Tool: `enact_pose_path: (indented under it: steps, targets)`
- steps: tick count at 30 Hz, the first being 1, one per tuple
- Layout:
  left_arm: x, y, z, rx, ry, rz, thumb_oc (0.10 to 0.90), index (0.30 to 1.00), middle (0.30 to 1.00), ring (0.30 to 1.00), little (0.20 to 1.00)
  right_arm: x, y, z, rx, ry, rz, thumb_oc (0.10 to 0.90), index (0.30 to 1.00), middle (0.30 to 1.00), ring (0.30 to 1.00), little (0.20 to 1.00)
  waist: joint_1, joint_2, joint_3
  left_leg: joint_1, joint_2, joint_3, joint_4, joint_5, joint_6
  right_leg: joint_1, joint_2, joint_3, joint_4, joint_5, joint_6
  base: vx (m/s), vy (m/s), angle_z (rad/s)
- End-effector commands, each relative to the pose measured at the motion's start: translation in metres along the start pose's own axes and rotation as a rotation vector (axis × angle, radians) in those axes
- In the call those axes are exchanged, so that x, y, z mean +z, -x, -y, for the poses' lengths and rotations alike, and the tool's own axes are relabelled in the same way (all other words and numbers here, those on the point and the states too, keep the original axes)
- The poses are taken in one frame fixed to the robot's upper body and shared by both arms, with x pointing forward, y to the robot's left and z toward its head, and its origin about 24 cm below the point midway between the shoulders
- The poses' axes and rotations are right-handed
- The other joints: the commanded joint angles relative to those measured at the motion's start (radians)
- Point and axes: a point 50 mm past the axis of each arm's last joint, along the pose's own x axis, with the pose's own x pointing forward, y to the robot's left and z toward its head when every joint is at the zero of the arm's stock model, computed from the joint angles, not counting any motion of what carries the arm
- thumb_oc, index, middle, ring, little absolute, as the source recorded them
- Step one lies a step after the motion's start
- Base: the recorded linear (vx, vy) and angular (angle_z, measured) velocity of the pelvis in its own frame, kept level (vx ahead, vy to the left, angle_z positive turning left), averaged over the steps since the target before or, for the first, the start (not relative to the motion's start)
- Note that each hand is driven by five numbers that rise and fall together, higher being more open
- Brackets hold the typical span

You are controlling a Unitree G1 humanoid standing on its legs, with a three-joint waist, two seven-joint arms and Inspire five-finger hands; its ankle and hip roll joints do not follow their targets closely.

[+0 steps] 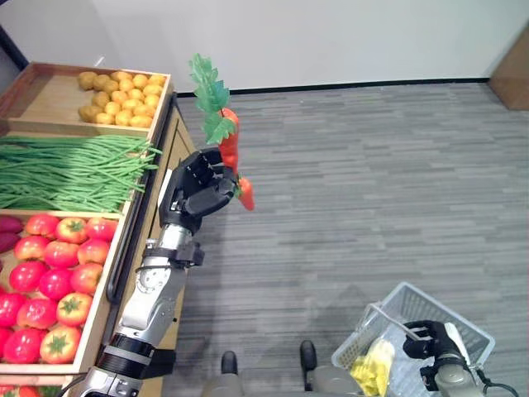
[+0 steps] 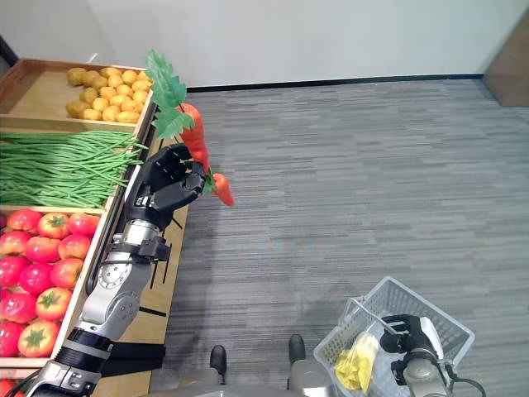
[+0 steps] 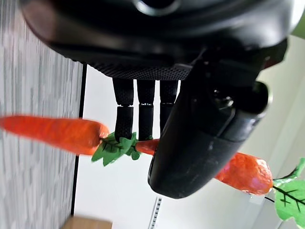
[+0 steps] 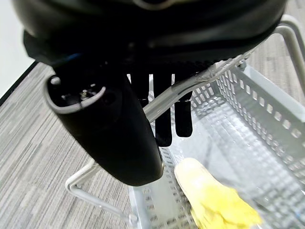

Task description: Get the vegetables into the basket

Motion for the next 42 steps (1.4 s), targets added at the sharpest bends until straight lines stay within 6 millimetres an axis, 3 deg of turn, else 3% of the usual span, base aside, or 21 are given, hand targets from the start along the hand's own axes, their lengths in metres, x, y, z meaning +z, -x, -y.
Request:
enact_pose_path:
  steps: [1, 4, 5, 7, 8, 11, 12, 14, 18, 21, 25, 29, 35, 42]
  targets:
    - [0.047, -0.018, 0.018, -0.115, 0.022, 0.249, 0.400, 0.300, 0.300, 0.300, 0.300, 0.051, -0.015, 0.038, -0.121, 0.029, 0.181, 0.400, 0.300, 0.300, 0.300, 0.300, 0.026, -0.048, -0.031, 0.031, 0.001, 0.022, 0.045, -0.067, -0.003, 0.021, -0.063, -0.007, 0.065, -0.077, 0.082, 0.04, 0.128, -0.24]
    - [0.042, -0.020, 0.027, -0.180, 0.021, 0.215, 0.400, 0.300, 0.300, 0.300, 0.300, 0.077, -0.021, 0.051, -0.160, 0.050, 0.236, 0.400, 0.300, 0.300, 0.300, 0.300, 0.034, -0.053, -0.039, 0.053, -0.010, 0.043, 0.013, -0.066, 0.004, 0.019, -0.079, 0.000, 0.045, -0.057, 0.098, 0.03, 0.108, -0.17]
    - [0.042, -0.020, 0.027, -0.180, 0.021, 0.216, 0.400, 0.300, 0.300, 0.300, 0.300, 0.078, -0.021, 0.051, -0.160, 0.049, 0.236, 0.400, 0.300, 0.300, 0.300, 0.300, 0.034, -0.053, -0.038, 0.054, -0.010, 0.043, 0.013, -0.066, 0.005, 0.020, -0.079, 0.000, 0.045, -0.057, 0.098, 0.03, 0.097, -0.25]
    - [0.040, -0.022, 0.039, -0.258, 0.013, 0.194, 0.400, 0.300, 0.300, 0.300, 0.300, 0.106, -0.025, 0.062, -0.198, 0.063, 0.299, 0.400, 0.300, 0.300, 0.300, 0.300, 0.039, -0.056, -0.045, 0.060, -0.017, 0.046, 0.002, -0.068, 0.007, 0.025, -0.088, -0.003, 0.028, -0.046, 0.105, 0.02, 0.063, -0.09]
    - [0.040, -0.022, 0.039, -0.258, 0.013, 0.194, 0.400, 0.300, 0.300, 0.300, 0.300, 0.106, -0.025, 0.062, -0.198, 0.063, 0.299, 0.400, 0.300, 0.300, 0.300, 0.300, 0.039, -0.056, -0.045, 0.060, -0.017, 0.045, 0.002, -0.068, 0.007, 0.025, -0.088, -0.003, 0.028, -0.046, 0.105, 0.01, 0.036, 0.00]
    - [0.040, -0.025, 0.051, -0.318, 0.012, 0.186, 0.400, 0.300, 0.300, 0.300, 0.300, 0.138, -0.024, 0.068, -0.220, 0.079, 0.388, 0.400, 0.300, 0.300, 0.300, 0.300, 0.042, -0.059, -0.050, 0.059, -0.020, 0.048, 0.002, -0.072, 0.009, 0.027, -0.094, -0.003, 0.019, -0.038, 0.110, 0.00, 0.022, 0.00]
    - [0.039, -0.026, 0.060, -0.361, 0.021, 0.179, 0.400, 0.300, 0.300, 0.300, 0.300, 0.158, -0.023, 0.070, -0.228, 0.096, 0.442, 0.400, 0.300, 0.300, 0.300, 0.300, 0.044, -0.060, -0.053, 0.060, -0.020, 0.046, 0.002, -0.074, 0.009, 0.029, -0.095, -0.005, 0.014, -0.033, 0.111, 0.00, 0.000, 0.00]
    - [0.036, -0.026, 0.070, -0.416, 0.028, 0.160, 0.400, 0.300, 0.300, 0.300, 0.300, 0.192, -0.017, 0.065, -0.220, 0.118, 0.543, 0.400, 0.300, 0.300, 0.300, 0.300, 0.047, -0.058, -0.055, 0.064, -0.019, 0.045, 0.002, -0.076, 0.008, 0.035, -0.093, -0.005, 0.007, -0.031, 0.109, 0.00, 0.000, 0.00]
    - [0.037, -0.027, 0.084, -0.475, 0.043, 0.159, 0.400, 0.300, 0.300, 0.300, 0.300, 0.228, -0.009, 0.059, -0.216, 0.116, 0.638, 0.400, 0.300, 0.300, 0.300, 0.300, 0.048, -0.053, -0.060, 0.066, -0.015, 0.040, 0.002, -0.076, 0.005, 0.046, -0.091, -0.013, 0.000, -0.034, 0.107, 0.00, -0.004, 0.01]
    - [0.035, -0.028, 0.106, -0.535, 0.107, 0.158, 0.400, 0.300, 0.300, 0.300, 0.300, 0.258, -0.004, 0.052, -0.212, 0.108, 0.682, 0.400, 0.300, 0.300, 0.300, 0.300, 0.054, -0.044, -0.060, 0.065, -0.011, 0.033, 0.002, -0.073, 0.001, 0.054, -0.087, -0.023, 0.000, -0.039, 0.104, 0.00, -0.021, 0.09]
    - [0.035, -0.029, 0.128, -0.572, 0.175, 0.162, 0.400, 0.300, 0.300, 0.300, 0.300, 0.281, 0.002, 0.047, -0.214, 0.073, 0.704, 0.400, 0.300, 0.300, 0.300, 0.300, 0.057, -0.039, -0.059, 0.062, -0.007, 0.026, 0.002, -0.070, -0.001, 0.058, -0.082, -0.027, 0.000, -0.044, 0.099, 0.00, -0.019, 0.05]
    - [0.025, -0.027, 0.137, -0.574, 0.209, 0.116, 0.400, 0.300, 0.300, 0.300, 0.300, 0.297, 0.010, 0.043, -0.210, 0.046, 0.751, 0.400, 0.300, 0.300, 0.300, 0.300, 0.056, -0.038, -0.057, 0.057, -0.003, 0.023, 0.002, -0.067, -0.002, 0.057, -0.079, -0.031, 0.000, -0.045, 0.097, 0.00, 0.000, 0.00]
    - [0.001, -0.018, 0.140, -0.591, 0.211, 0.004, 0.400, 0.300, 0.300, 0.300, 0.300, 0.319, 0.024, 0.037, -0.188, -0.052, 0.835, 0.400, 0.300, 0.300, 0.300, 0.300, 0.055, -0.034, -0.058, 0.057, -0.002, 0.023, 0.002, -0.067, -0.001, 0.055, -0.077, -0.031, 0.000, -0.047, 0.097, 0.00, 0.000, 0.00]
    - [-0.028, 0.007, 0.127, -0.662, 0.166, -0.167, 0.400, 0.300, 0.300, 0.300, 0.300, 0.341, 0.042, 0.040, -0.169, -0.104, 0.943, 0.400, 0.300, 0.300, 0.300, 0.300, 0.057, -0.030, -0.061, 0.063, -0.005, 0.027, 0.002, -0.073, 0.002, 0.058, -0.079, -0.027, 0.000, -0.048, 0.096, 0.00, 0.000, 0.00]
